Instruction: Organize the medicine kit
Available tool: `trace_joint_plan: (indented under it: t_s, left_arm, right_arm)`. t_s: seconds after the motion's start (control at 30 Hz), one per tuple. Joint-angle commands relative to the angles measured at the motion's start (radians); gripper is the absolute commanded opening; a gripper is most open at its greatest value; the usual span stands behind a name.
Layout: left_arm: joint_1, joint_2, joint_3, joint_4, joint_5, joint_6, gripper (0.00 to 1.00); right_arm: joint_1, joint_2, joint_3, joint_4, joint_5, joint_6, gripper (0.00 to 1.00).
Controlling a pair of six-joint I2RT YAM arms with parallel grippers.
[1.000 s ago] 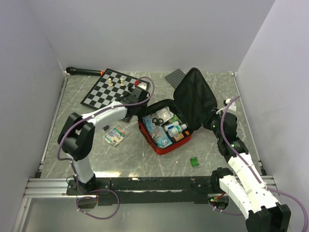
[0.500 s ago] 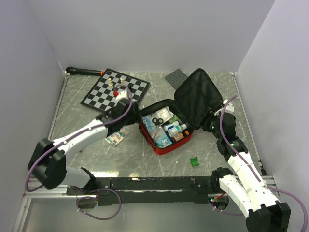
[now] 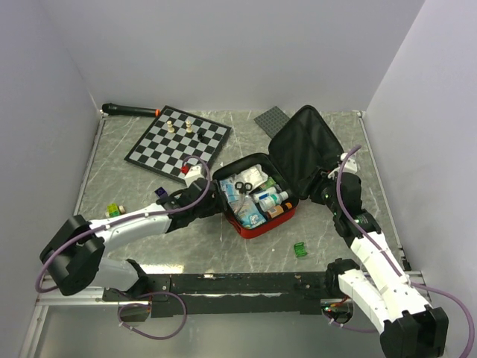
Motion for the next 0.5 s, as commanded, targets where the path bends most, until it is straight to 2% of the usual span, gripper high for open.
trace_joint_plan:
  t_s: [0.0, 0.13, 0.3, 0.47]
  left_arm:
    - [-0.005, 0.063, 0.065, 0.043, -0.051, 0.010, 0.73]
    - [0.023, 0.150, 0.131, 0.027, -0.045, 0.074, 0.62]
    - [0.089, 0.224, 0.187, 0.037, 0.013, 0.169, 0.57]
    - [0.161, 0.241, 0.234, 0.015, 0.021, 0.201, 0.54]
  right_arm:
    - [0.016, -0.046, 0.006, 0.019, -0.044, -0.015, 0.66]
    - [0.027, -0.075, -0.001, -0.006, -0.055, -0.010, 0.64]
    - [0.041, -0.126, -0.023, -0.041, -0.064, 0.002, 0.63]
    - [0.048, -0.176, -0.055, -0.061, -0.062, 0.013, 0.63]
